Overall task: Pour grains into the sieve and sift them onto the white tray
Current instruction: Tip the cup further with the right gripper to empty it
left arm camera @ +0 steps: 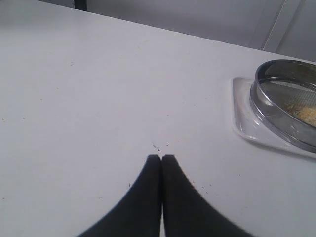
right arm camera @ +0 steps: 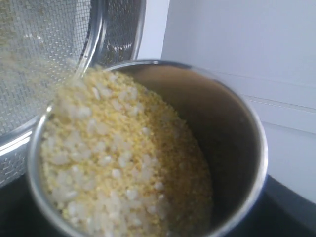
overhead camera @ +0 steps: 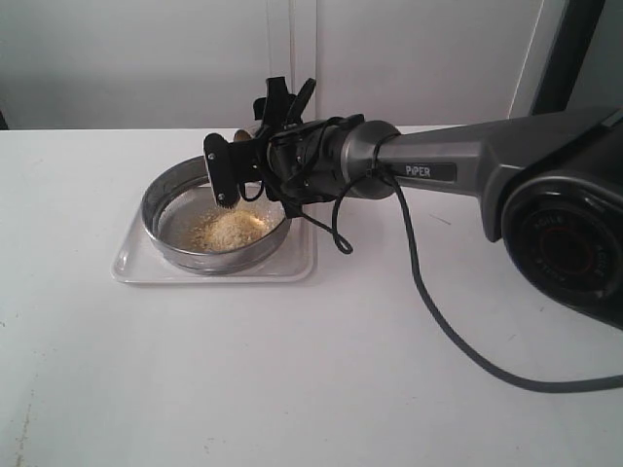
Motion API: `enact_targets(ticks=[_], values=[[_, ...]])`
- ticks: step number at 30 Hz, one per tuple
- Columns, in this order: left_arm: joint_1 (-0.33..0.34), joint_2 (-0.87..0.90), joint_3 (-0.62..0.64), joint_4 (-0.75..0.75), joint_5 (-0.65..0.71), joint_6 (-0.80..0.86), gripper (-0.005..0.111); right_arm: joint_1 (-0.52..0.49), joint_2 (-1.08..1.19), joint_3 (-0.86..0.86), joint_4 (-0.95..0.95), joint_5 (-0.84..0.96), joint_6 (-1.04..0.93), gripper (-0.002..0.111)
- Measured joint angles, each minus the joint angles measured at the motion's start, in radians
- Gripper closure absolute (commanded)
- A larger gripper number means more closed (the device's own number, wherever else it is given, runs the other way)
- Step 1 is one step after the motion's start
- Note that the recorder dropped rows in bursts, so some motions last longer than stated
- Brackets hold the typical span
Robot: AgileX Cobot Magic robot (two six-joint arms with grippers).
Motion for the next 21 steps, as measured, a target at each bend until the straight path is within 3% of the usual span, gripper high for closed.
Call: enact_targets(ticks=[21], values=[[0.000,0.000,0.000,0.000,0.000,0.000,0.107,0.027,0.000,0.000,0.000,0.096,-0.048,0.108]])
